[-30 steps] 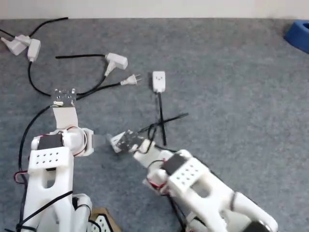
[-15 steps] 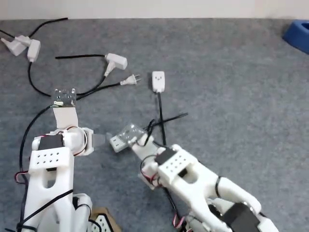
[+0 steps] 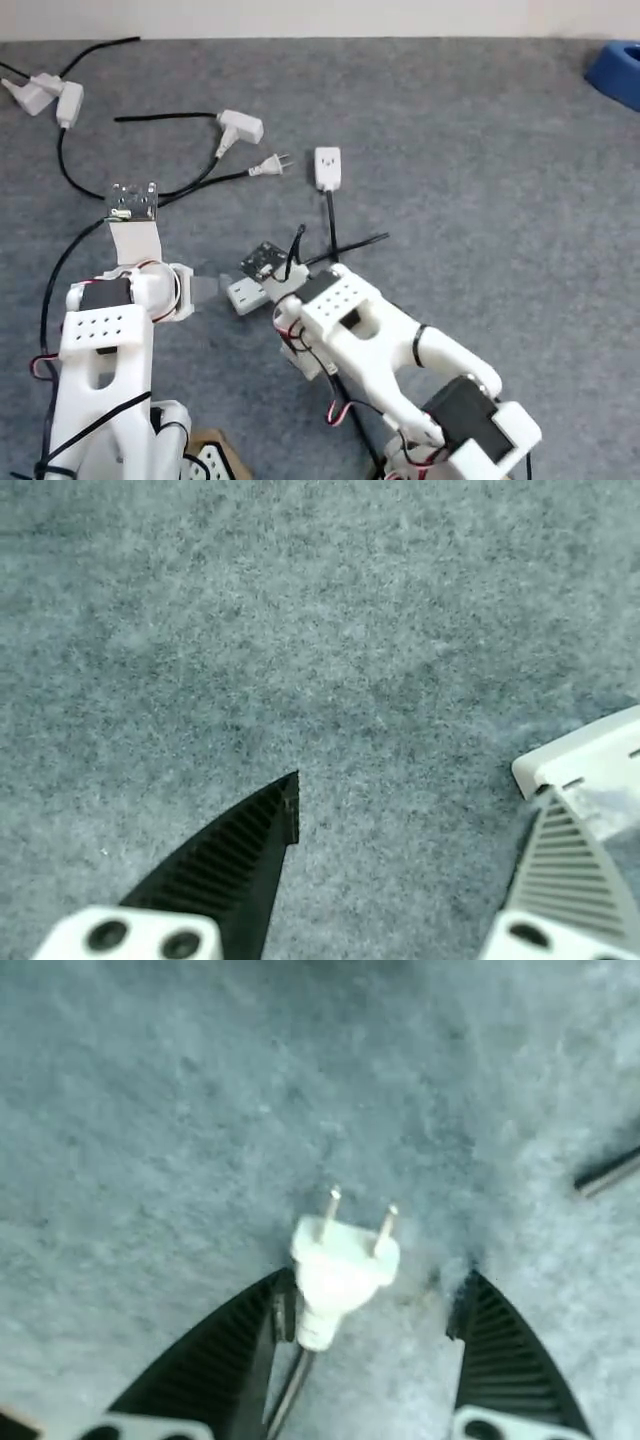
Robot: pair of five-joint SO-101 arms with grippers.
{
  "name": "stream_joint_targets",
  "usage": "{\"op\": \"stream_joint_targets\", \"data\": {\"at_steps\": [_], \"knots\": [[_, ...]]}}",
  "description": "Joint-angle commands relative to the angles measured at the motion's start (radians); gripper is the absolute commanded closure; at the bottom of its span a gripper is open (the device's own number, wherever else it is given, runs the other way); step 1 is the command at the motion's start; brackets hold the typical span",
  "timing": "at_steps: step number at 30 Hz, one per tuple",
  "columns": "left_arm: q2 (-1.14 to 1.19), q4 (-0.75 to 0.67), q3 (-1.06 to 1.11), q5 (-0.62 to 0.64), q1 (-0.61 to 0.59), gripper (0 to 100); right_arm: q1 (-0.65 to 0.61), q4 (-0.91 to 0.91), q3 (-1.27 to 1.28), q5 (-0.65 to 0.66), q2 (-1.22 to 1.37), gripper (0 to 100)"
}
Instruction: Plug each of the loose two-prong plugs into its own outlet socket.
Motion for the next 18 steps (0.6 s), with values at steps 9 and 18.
{"op": "stream_joint_targets", "data": {"at_steps": [9,18], "knots": [[-0.013,-0.058,0.016,0.008,-0.002,65,-0.025,0.025,-0.048,0.015,-0.044,74.6],[-0.013,-0.064,0.016,0.008,-0.002,65,-0.153,0.005,0.015,-0.003,-0.179,74.6]]}}
